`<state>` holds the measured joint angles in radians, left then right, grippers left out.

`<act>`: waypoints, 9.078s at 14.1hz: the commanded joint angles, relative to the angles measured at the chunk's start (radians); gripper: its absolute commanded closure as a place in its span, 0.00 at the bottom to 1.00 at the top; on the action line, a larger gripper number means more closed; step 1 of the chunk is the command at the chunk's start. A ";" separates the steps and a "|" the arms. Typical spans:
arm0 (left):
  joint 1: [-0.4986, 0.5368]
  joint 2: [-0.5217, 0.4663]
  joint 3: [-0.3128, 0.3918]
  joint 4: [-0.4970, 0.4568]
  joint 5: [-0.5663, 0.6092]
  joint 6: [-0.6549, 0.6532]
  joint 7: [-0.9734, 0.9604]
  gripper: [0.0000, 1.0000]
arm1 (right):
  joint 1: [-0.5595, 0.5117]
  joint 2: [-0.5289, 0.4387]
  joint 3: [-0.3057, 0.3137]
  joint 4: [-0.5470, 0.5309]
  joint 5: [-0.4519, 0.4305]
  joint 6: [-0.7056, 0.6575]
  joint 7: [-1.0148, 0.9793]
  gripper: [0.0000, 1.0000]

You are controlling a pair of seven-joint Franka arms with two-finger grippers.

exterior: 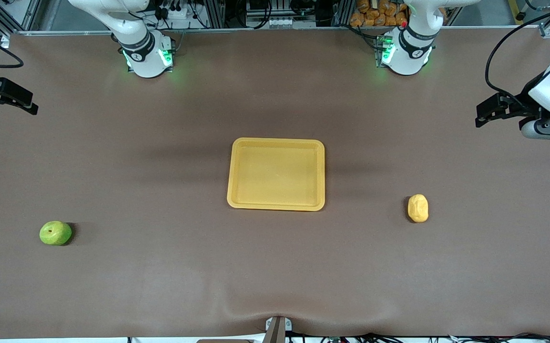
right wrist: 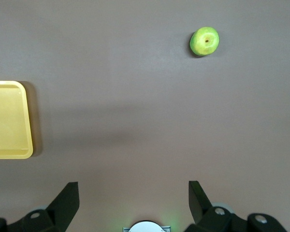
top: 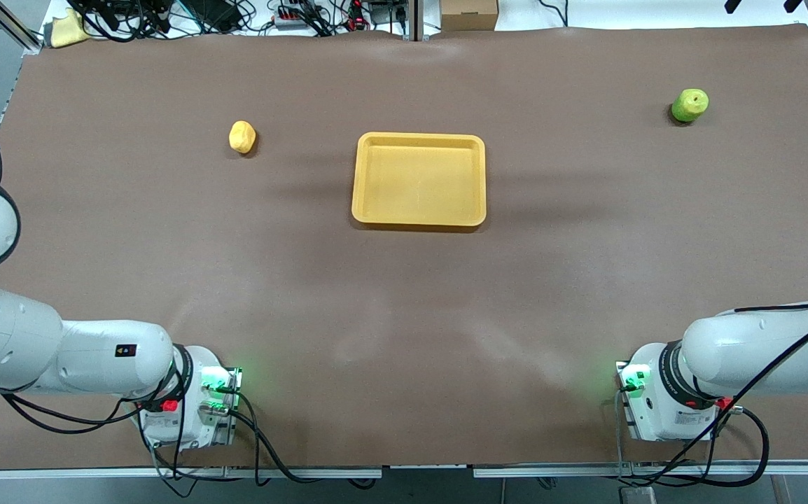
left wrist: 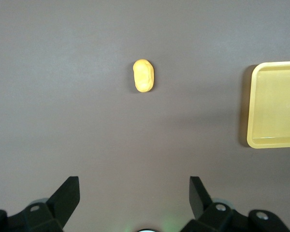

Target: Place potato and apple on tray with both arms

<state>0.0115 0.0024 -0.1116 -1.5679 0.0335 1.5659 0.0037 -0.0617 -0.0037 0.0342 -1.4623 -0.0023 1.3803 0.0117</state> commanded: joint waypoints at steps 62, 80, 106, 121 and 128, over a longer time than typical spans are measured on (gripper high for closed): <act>0.027 0.247 -0.019 -0.165 0.009 0.311 0.002 0.00 | -0.228 0.573 0.006 0.115 -0.021 0.488 -0.208 0.00; 0.025 0.384 -0.016 -0.399 0.019 0.789 -0.014 0.00 | -0.259 0.749 0.004 0.114 -0.019 0.714 -0.220 0.00; 0.038 0.567 -0.006 -0.366 0.017 0.974 -0.071 0.77 | -0.288 0.869 0.007 0.111 0.065 0.873 -0.271 0.93; 0.039 0.507 -0.005 -0.339 0.019 0.944 -0.065 1.00 | -0.271 0.805 0.019 0.254 0.061 0.525 -0.289 1.00; 0.036 0.392 -0.005 -0.340 0.019 0.829 -0.117 1.00 | -0.219 0.685 0.016 0.243 0.056 0.379 -0.277 1.00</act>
<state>0.0495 0.4613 -0.1163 -1.8910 0.0336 2.4514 -0.0627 -0.2972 0.7329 0.0531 -1.1946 0.0525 1.7955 -0.2668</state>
